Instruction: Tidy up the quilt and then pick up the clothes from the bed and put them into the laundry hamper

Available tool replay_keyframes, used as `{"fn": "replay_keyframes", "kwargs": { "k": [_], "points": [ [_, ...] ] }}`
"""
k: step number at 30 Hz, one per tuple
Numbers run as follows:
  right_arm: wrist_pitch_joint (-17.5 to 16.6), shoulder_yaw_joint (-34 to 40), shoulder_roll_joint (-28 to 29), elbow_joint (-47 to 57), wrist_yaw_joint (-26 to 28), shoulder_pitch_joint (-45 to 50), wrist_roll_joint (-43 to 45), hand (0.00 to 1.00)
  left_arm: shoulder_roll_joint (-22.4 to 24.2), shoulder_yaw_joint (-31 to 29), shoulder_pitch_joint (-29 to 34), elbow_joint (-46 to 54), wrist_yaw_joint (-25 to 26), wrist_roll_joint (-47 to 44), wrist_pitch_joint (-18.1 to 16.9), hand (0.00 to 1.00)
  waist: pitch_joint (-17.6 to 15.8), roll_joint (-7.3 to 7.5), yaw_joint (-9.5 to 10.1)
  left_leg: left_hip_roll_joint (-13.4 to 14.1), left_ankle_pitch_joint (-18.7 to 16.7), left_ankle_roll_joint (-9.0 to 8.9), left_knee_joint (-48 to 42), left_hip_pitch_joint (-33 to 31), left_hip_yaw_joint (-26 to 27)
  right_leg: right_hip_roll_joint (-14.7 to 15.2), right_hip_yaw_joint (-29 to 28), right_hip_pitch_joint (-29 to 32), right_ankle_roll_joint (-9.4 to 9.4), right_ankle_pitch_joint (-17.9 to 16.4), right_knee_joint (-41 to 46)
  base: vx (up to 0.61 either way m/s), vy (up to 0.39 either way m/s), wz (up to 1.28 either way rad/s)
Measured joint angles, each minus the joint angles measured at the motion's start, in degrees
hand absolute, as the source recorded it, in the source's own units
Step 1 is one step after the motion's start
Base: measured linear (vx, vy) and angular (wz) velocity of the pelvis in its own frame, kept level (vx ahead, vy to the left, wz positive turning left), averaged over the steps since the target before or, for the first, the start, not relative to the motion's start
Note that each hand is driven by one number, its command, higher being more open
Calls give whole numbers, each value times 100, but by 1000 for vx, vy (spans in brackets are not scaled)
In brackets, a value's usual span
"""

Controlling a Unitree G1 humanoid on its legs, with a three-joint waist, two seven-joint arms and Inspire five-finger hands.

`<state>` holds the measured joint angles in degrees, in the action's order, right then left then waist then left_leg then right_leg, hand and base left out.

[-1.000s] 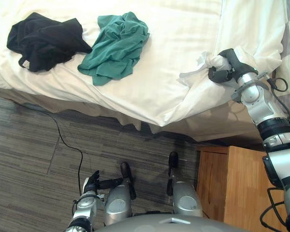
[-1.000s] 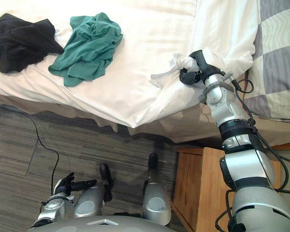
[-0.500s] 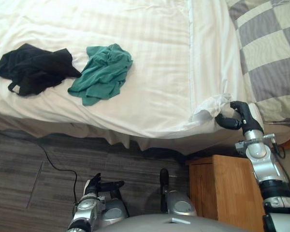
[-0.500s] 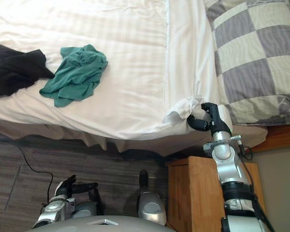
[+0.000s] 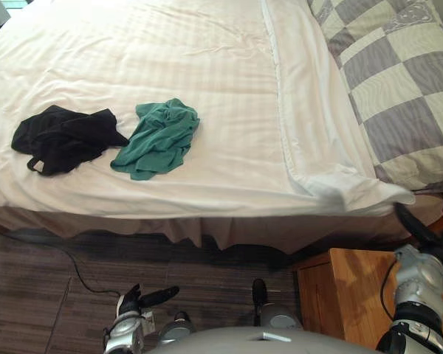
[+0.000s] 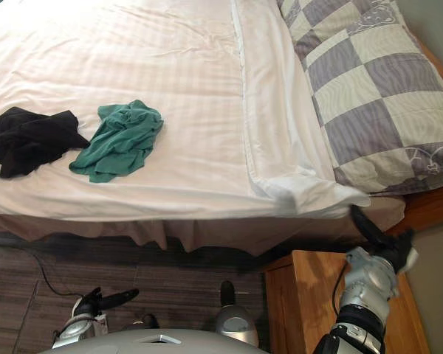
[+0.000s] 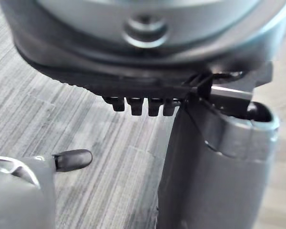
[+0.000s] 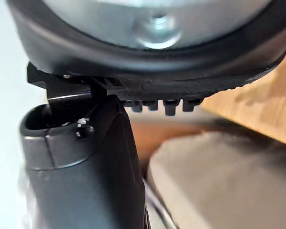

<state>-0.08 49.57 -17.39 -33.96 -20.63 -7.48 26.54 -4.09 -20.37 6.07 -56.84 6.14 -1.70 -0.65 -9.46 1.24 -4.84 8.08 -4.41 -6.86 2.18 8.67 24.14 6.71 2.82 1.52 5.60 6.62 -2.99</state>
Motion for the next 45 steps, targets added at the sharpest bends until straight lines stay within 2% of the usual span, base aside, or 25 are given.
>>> {"fn": "replay_keyframes", "kwargs": {
  "k": [2,3,4,8,11,17,19,21,25,29,34,39,45],
  "points": [
    [-58,660,0,146,-413,20,209,100,110,-131,91,0,31,-4,54,100,104,4,-33,7,56,-30,144,93,64,-44,-16,2,3,-14,-2,77,1,-11],
    [-69,768,1,209,-494,24,209,100,123,-135,119,-1,40,-4,73,100,122,11,-38,17,56,-31,150,100,71,-59,-18,2,2,-14,-2,57,-20,-9],
    [-88,901,7,396,-602,25,211,0,152,-141,111,-1,55,-3,81,100,141,28,-44,34,54,-34,154,118,84,-78,-16,-4,2,-14,-1,32,-28,-5],
    [-266,745,8,1203,-636,-11,210,0,259,-91,-5,5,69,-2,67,100,186,37,-44,48,48,-42,177,194,90,-97,-2,-64,-2,-22,-5,-4,-16,-1],
    [-411,82,8,1658,-555,-41,208,0,269,5,-32,-5,81,-2,67,100,216,54,-18,49,55,-48,183,181,34,-97,5,-64,-8,-41,-9,-50,-41,3],
    [-577,-1320,13,1732,-271,-302,440,0,193,503,1,-78,84,0,73,100,260,-27,-9,34,131,-46,191,70,-187,-71,163,-49,-12,-44,-10,-35,-42,14],
    [-754,-1820,153,1734,-161,-431,722,0,159,616,5,-123,99,1,72,100,254,-61,-4,36,155,-42,190,32,-255,-72,230,-47,-13,-45,-11,-24,-39,21],
    [-993,-2334,566,1735,-51,-634,1044,0,152,651,-22,-131,121,10,65,100,215,-89,24,36,186,-30,162,-82,-392,-75,322,-15,-15,-43,-13,-28,-44,24],
    [-1076,-3049,1008,1723,-8,-918,1256,0,162,650,-279,-221,207,11,73,100,-30,-150,228,-15,227,2,54,-356,-527,-26,380,149,-34,-16,-3,-35,-18,18],
    [-1071,-3174,1079,1384,9,-1564,1260,0,213,634,-509,-150,211,-74,47,100,-537,-291,304,-94,268,64,-95,-777,-642,88,447,466,-17,49,50,-56,-8,15],
    [-1064,-2866,1093,1340,224,-1375,1286,0,387,421,-543,-66,189,-286,-70,100,-835,-478,334,-104,277,80,-97,-844,-548,174,450,659,-6,-76,316,-4,-2,2],
    [-1316,-2531,1574,1443,671,-626,1320,0,532,-7,-549,-73,72,-471,-64,100,-858,-428,338,-31,217,66,-103,-664,-390,186,436,736,0,-460,844,20,-8,-3],
    [-1273,-2135,2016,1405,1035,185,1546,0,655,-609,-637,-126,77,-467,-41,100,-838,-314,286,95,-60,27,-321,-343,-24,97,278,584,-4,-723,1115,56,-8,-22]
  ]
}}
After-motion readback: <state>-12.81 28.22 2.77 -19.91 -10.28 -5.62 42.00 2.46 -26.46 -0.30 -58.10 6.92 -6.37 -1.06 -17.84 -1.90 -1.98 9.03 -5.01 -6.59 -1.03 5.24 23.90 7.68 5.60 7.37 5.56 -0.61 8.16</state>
